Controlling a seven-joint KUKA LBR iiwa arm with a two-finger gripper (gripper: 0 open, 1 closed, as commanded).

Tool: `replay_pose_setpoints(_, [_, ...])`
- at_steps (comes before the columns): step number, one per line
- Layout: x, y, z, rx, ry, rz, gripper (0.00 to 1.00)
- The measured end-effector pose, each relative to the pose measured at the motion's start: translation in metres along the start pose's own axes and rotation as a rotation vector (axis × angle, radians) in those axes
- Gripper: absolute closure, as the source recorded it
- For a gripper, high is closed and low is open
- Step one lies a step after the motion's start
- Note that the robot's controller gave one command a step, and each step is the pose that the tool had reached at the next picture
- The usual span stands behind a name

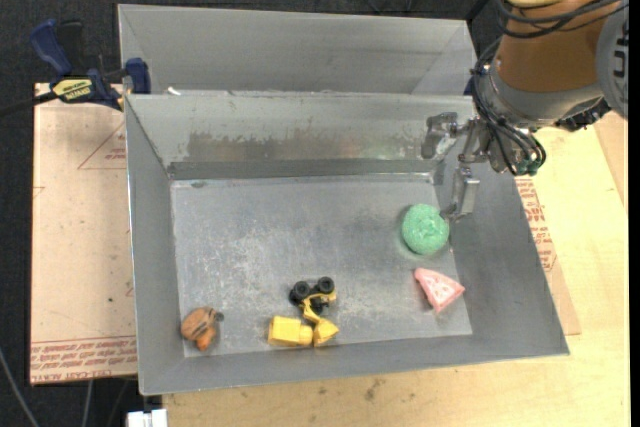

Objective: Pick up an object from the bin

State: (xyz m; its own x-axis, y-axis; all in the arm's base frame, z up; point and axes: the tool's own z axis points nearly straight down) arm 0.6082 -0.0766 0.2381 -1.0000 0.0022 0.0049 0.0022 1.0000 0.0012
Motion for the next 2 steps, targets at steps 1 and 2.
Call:
replay_pose_setpoints(1, [-0.001,0.0,-0.005,0.001,-0.007,-0.002,0.0])
replay_pose_setpoints(2, [0.0,-0.002,0.011,0.002,-0.016,-0.104,0.0])
